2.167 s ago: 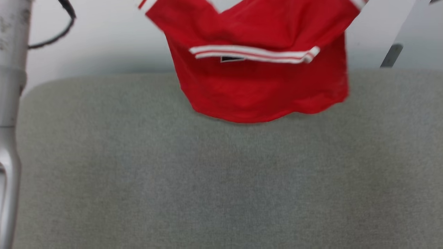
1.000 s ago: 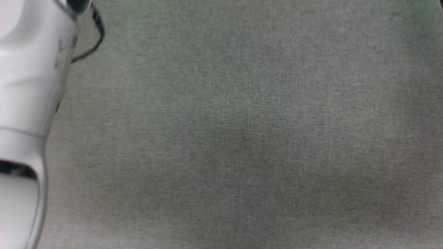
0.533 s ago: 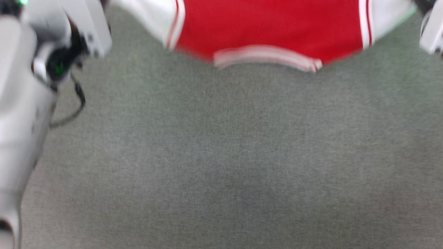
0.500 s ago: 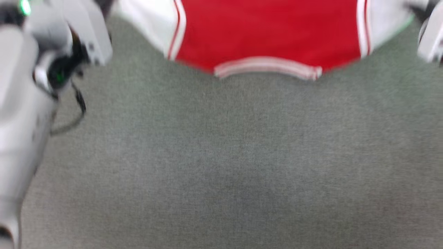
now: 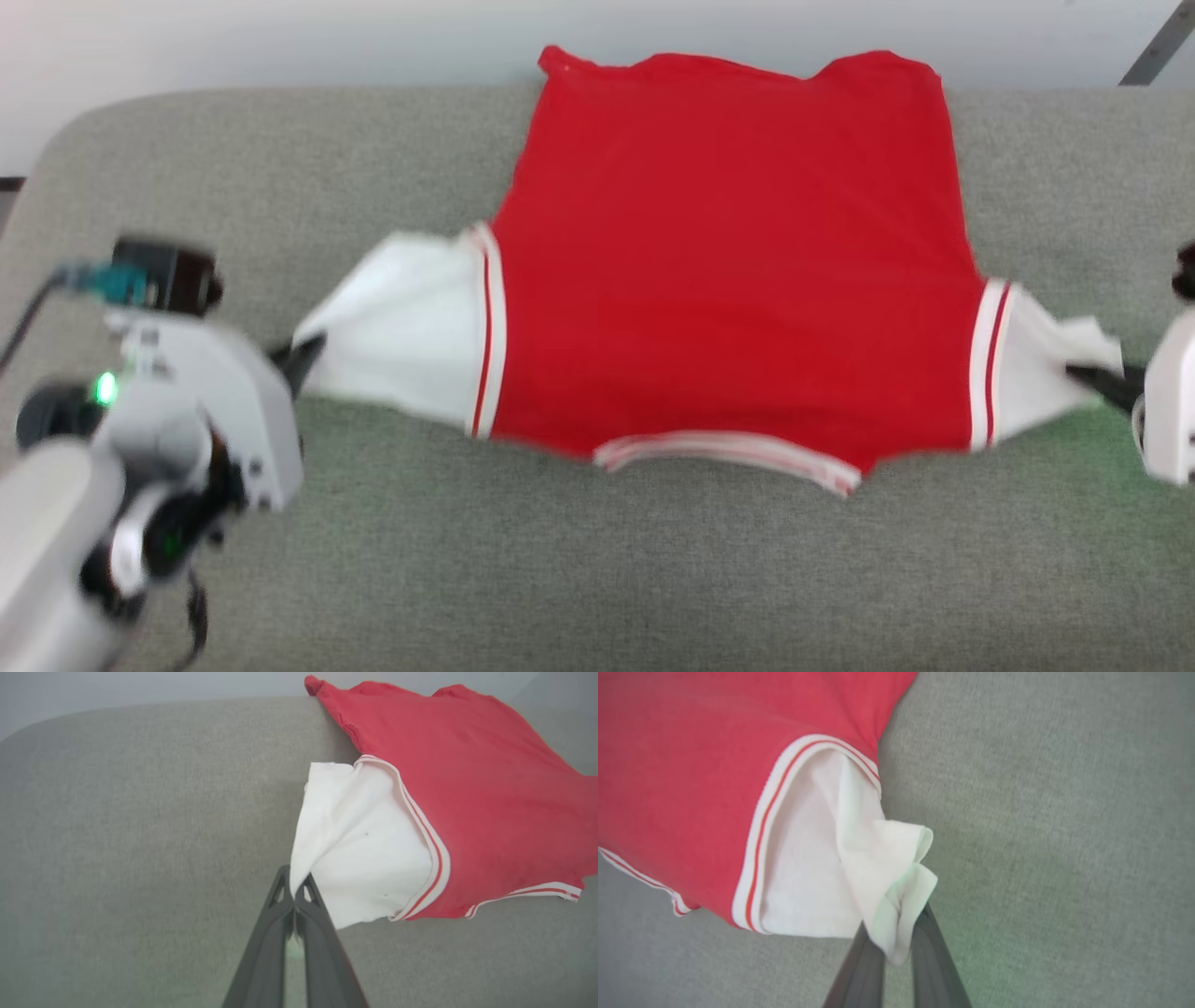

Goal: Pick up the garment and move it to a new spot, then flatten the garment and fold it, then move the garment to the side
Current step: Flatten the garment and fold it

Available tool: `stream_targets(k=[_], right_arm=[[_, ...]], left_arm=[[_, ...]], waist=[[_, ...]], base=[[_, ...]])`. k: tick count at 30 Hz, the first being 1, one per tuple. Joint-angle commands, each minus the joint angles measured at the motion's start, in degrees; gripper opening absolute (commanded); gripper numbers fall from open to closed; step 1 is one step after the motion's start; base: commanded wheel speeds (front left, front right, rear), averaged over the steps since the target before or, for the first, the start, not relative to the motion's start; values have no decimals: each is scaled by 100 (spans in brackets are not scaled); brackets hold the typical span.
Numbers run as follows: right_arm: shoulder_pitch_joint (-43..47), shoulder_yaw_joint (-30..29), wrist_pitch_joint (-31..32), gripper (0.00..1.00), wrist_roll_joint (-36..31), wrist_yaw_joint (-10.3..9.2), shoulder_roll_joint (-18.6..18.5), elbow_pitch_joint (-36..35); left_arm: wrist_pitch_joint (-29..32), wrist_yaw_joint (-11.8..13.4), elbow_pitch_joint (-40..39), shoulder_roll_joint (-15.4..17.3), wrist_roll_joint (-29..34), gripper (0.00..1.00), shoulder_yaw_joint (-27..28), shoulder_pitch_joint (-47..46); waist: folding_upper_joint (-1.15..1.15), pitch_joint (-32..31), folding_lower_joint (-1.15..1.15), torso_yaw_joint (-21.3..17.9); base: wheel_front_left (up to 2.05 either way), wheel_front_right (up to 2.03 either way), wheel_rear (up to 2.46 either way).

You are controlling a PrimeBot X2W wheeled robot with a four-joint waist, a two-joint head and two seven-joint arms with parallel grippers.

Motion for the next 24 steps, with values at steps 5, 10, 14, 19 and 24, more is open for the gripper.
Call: stream_targets(k=[5, 10, 14, 19, 24], right_arm=[[768, -113, 136, 0, 127, -6, -408, -507], [1455, -277, 271, 0, 95, -7, -678, -814], [1905, -488, 265, 0, -69, -7, -789, -891], [2276, -784, 231, 0, -337, -8, -635, -837], [2407, -1002, 274, 0, -677, -7, -252, -771]], left_arm=[[-49, 764, -969, 437, -293, 0, 251, 1191], [-157, 1346, -1680, 663, -536, 0, 362, 2219], [-301, 1585, -1993, 663, -622, 0, 366, 2780], [-415, 1550, -2042, 515, -655, 0, 234, 3055], [-566, 1391, -1666, 336, -513, 0, 97, 2979]], waist=[[0, -147, 0, 43], [0, -171, 0, 88], [0, -145, 0, 123], [0, -90, 0, 128], [0, -56, 0, 89]], base=[[0, 0, 0], [0, 0, 0], [0, 0, 0], [0, 0, 0], [0, 0, 0]])
